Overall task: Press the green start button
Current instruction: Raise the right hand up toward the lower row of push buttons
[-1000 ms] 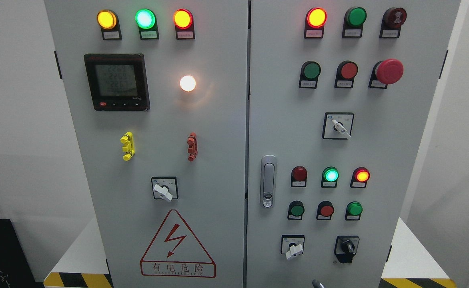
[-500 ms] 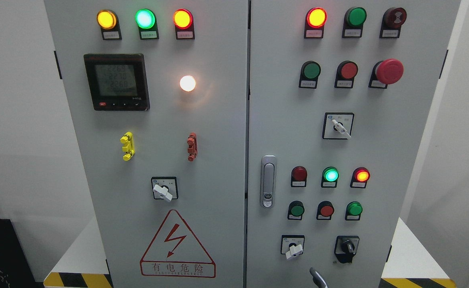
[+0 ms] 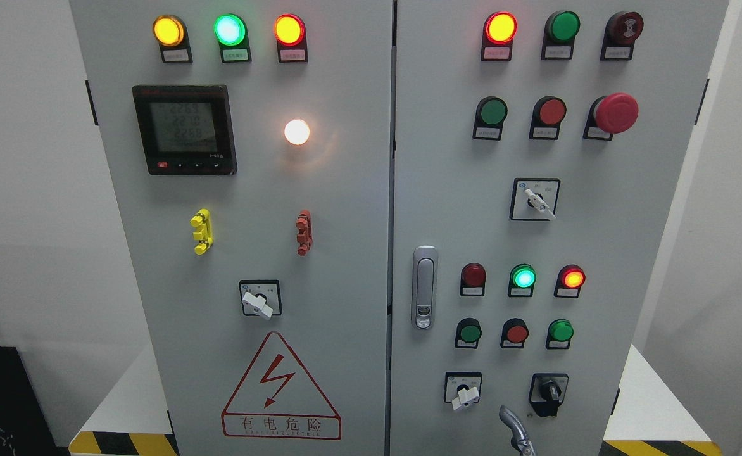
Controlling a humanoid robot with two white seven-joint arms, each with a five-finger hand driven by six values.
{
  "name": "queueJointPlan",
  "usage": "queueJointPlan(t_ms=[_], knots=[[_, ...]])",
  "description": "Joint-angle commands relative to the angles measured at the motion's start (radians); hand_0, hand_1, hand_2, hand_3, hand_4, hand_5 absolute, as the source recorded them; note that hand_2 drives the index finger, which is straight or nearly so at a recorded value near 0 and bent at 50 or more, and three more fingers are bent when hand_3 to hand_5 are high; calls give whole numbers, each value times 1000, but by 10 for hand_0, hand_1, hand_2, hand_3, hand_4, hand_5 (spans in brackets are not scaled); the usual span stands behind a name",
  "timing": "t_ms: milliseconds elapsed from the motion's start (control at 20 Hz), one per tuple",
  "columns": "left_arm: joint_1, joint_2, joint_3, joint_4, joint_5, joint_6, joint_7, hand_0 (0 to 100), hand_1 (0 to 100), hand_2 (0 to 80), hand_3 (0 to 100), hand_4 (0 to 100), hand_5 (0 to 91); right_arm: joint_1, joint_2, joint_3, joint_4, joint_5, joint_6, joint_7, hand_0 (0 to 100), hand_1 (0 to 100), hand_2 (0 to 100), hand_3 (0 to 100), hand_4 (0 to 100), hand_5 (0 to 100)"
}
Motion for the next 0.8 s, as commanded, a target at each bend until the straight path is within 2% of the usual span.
queueJointPlan(t_ms=[0, 100, 150, 400, 600, 750], knots=[[0, 0, 0, 0, 0, -1, 0, 120, 556, 0, 0, 0, 0, -17, 2, -73, -2, 156, -27, -26, 159, 254, 0, 159, 141, 0], [0, 0, 0, 0, 0, -1, 0, 120, 556, 0, 0, 0, 0, -17, 2, -85, -13, 203, -29, -34, 166, 260, 0, 230, 213, 22], [0, 0, 0, 0, 0, -1, 0, 120, 556, 0, 0, 0, 0, -19, 2, -86, -22, 223, -29, -34, 167, 260, 0, 233, 218, 25], [0, 0, 0, 0, 0, -1, 0, 120, 556, 0, 0, 0, 0, -53, 4, -117, -24, 303, -27, -34, 195, 268, 0, 424, 397, 234], [0, 0, 0, 0, 0, -1, 0, 120, 556, 0, 0, 0, 0, -76, 5, -128, -22, 348, -26, -34, 213, 278, 0, 483, 460, 341], [1, 0, 0, 0, 0, -1, 0, 120, 556, 0, 0, 0, 0, -94, 4, -163, -22, 424, -27, -34, 246, 283, 0, 516, 507, 410]])
